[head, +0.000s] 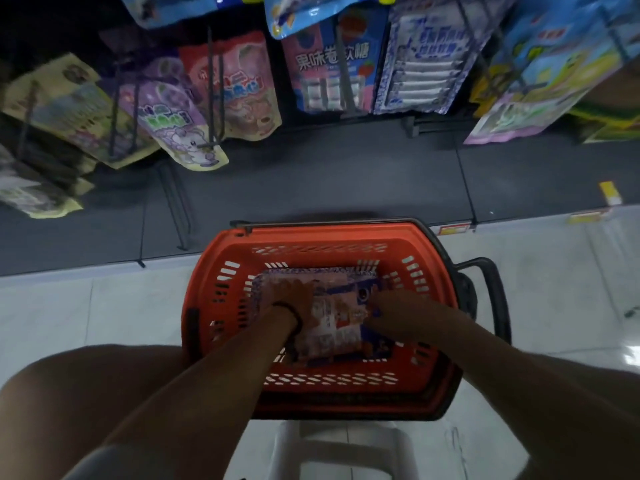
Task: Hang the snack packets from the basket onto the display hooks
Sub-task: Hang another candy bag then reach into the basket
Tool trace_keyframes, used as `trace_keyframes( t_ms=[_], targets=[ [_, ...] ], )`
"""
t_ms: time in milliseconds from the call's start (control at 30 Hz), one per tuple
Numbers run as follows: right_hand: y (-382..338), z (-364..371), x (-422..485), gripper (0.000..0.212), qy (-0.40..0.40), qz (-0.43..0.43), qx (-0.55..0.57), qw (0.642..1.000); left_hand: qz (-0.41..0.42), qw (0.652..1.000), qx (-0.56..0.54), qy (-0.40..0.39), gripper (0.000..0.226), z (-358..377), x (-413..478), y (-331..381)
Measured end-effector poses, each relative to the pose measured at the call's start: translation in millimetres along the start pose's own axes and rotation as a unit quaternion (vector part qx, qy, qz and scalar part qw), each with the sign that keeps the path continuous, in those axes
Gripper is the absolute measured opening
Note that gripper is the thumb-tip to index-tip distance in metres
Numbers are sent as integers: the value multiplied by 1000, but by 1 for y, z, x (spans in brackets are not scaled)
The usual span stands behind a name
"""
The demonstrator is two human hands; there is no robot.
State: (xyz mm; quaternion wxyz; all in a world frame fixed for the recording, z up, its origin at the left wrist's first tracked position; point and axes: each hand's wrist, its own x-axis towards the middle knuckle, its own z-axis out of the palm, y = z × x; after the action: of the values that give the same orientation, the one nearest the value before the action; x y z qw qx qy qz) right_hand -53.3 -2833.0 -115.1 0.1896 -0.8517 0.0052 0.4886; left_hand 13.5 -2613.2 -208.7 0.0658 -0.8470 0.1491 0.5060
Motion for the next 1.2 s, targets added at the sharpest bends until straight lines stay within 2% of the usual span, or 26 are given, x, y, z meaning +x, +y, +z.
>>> trace_keyframes(
  t_ms=[67,133,200,267,333,400,567,633,700,767,867,933,1000,1067,1133,1200],
  targets=[
    [1,1,1,54,-8,-1,-5,1000,5,1000,14,4,96,-4,0,0],
    [4,4,0,50,-15,-4,-12,1000,22,999,13,20,84,-9,-4,1],
    [8,6,-2,46,-12,-9,-13,1000,24,999,-29,29,65,-10,-8,-6],
    [7,2,-10,43,-1,-19,-17,1000,23,996,-71,41,59,-10,-18,-18],
    [4,-5,-17,38,30,-36,21,999,30,992,-90,87,56,-13,-33,-31],
    [-1,-12,-22,34,65,-43,55,995,57,982,-121,131,65,-17,-53,-40],
    [-17,-48,-55,27,156,-48,84,983,101,951,-227,185,102,-50,-114,-55],
    [-22,-59,-75,31,209,-53,112,970,139,923,-298,198,89,-64,-140,-63],
    [-28,-62,-97,34,247,-56,152,955,196,874,-396,204,55,-72,-167,-64],
    [-36,-52,-115,29,258,-61,253,931,226,828,-460,228,32,-72,-193,-57],
    [-47,-17,-132,30,225,-79,472,849,237,760,-553,244,25,-53,-213,-41],
    [-51,7,-136,34,228,-121,528,809,233,723,-610,226,25,-38,-221,-31],
    [-57,18,-137,32,220,-177,575,768,224,705,-642,204,27,-29,-223,-23],
    [-62,20,-134,36,233,-219,597,735,226,704,-646,191,36,-24,-220,-20],
    [-65,21,-127,37,250,-228,617,710,230,700,-653,179,44,-21,-220,-19],
    [-66,23,-122,39,255,-217,630,701,228,694,-654,196,52,-19,-218,-17]
  ],
)
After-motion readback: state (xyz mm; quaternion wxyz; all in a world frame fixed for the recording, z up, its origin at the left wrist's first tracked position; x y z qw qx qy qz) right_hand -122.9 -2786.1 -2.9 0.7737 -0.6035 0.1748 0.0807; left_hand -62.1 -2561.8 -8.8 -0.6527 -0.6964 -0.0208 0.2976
